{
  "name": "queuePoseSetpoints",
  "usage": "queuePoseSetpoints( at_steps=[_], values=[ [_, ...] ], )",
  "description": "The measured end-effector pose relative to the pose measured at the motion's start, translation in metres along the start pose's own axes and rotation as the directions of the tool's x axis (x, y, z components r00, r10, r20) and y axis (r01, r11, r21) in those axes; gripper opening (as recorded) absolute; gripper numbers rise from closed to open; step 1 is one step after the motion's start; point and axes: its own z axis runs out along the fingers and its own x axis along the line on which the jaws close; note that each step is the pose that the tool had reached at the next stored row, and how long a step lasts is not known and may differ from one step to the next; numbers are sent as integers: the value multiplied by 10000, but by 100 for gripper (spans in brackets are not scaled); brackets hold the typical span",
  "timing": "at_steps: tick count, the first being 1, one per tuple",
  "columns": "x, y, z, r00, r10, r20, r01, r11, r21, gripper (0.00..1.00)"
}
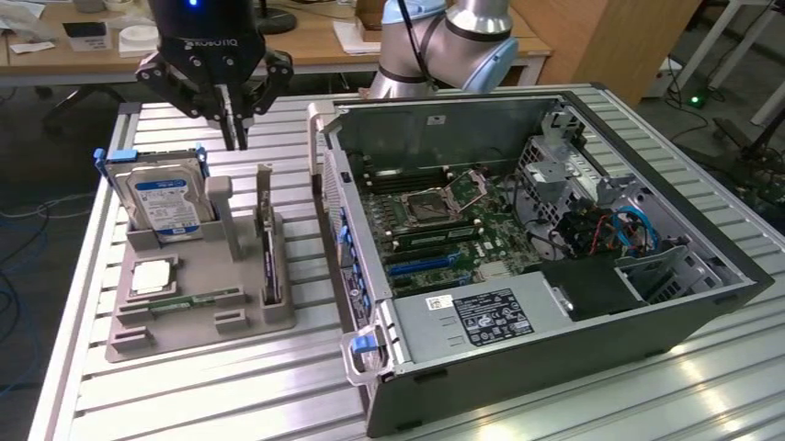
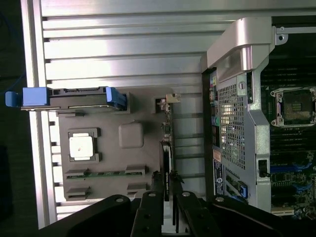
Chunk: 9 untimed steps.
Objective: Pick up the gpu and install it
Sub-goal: 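Pick up the gpu and move the gpu toward the slot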
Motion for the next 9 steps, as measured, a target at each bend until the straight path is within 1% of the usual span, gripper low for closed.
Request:
queuePoseSetpoints(
  at_steps=[1, 4, 5, 8, 9],
  values=[
    [0, 0, 0, 10000, 0, 0, 0, 10000, 0, 17],
    [0, 0, 0, 10000, 0, 0, 0, 10000, 0, 35],
    [0, 0, 0, 10000, 0, 0, 0, 10000, 0, 35],
    [0, 0, 0, 10000, 0, 0, 0, 10000, 0, 53],
    [0, 0, 0, 10000, 0, 0, 0, 10000, 0, 53]
  ],
)
